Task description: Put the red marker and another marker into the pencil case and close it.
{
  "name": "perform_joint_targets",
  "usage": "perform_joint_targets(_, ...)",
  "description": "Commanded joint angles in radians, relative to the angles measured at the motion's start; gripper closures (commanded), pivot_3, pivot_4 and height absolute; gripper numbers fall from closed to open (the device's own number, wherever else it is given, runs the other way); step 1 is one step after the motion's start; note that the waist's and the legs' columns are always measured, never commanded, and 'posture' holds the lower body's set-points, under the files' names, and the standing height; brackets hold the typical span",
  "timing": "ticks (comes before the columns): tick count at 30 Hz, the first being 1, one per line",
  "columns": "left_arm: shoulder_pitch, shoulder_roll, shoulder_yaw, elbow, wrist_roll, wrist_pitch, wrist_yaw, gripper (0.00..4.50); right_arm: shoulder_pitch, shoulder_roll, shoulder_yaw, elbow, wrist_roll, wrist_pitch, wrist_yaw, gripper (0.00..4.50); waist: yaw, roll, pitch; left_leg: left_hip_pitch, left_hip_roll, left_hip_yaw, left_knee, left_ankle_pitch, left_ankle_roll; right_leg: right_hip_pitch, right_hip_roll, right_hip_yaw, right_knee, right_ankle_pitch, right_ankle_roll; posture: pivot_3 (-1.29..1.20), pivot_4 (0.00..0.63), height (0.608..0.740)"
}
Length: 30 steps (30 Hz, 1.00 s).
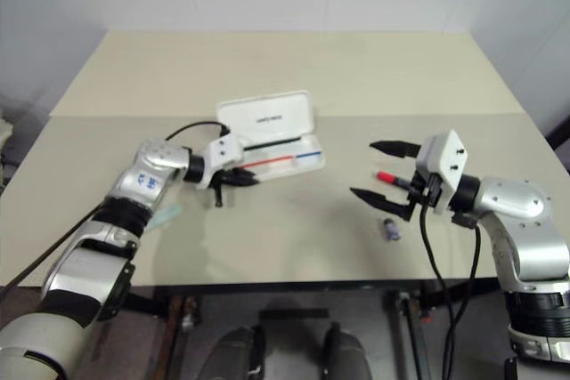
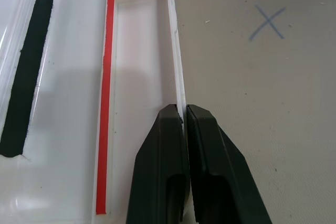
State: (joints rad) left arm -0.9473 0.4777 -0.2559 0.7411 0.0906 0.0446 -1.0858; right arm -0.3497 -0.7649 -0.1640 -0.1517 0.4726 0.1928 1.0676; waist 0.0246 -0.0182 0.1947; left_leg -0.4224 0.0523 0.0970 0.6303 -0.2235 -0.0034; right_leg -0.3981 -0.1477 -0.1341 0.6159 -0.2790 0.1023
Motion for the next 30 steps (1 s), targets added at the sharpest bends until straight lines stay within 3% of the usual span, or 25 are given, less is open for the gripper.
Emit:
perform_joint_targets(1,0.06,-0.011,-0.04,-0.088,-0.009,0.014,-0.086,4.46,-0.014,-0.01,-0.027,-0.011,0.009,-0.019,0.001,0.0,0.0,0.0,0.0,0.0,0.0,0.0,0.0,-0.001,0.0,0.0,0.0,0.0,0.0,0.0,0.001,0.0,0.15,0.74)
perform_joint_targets(14,0.258,0.058,-0.029,-0.502,-0.071,0.056,-0.192,4.46,-0.025,0.031,-0.001,-0.004,0.01,-0.008,-0.009,0.0,-0.001,0.0,0.0,-0.001,-0.001,0.005,0.001,-0.003,-0.003,0.0,0.0,0.003,-0.001,-0.003,0.005,0.0,0.15,0.74)
perform_joint_targets(25,0.312,0.075,-0.044,-0.614,-0.063,0.161,-0.175,4.46,-0.025,0.049,0.003,-0.002,0.007,-0.016,-0.005,0.0,-0.001,0.0,0.0,0.0,0.0,0.004,0.002,-0.004,-0.001,0.0,0.0,0.004,-0.003,-0.003,0.004,0.0,0.15,0.74)
perform_joint_targets(30,0.319,0.063,-0.048,-0.64,-0.081,0.254,-0.16,2.99,-0.022,0.051,0.004,0.002,0.005,-0.021,0.002,0.0,-0.001,0.0,0.0,0.0,0.0,0.005,0.002,-0.004,-0.001,0.0,0.0,0.004,-0.002,-0.003,0.004,0.0,0.15,0.74)
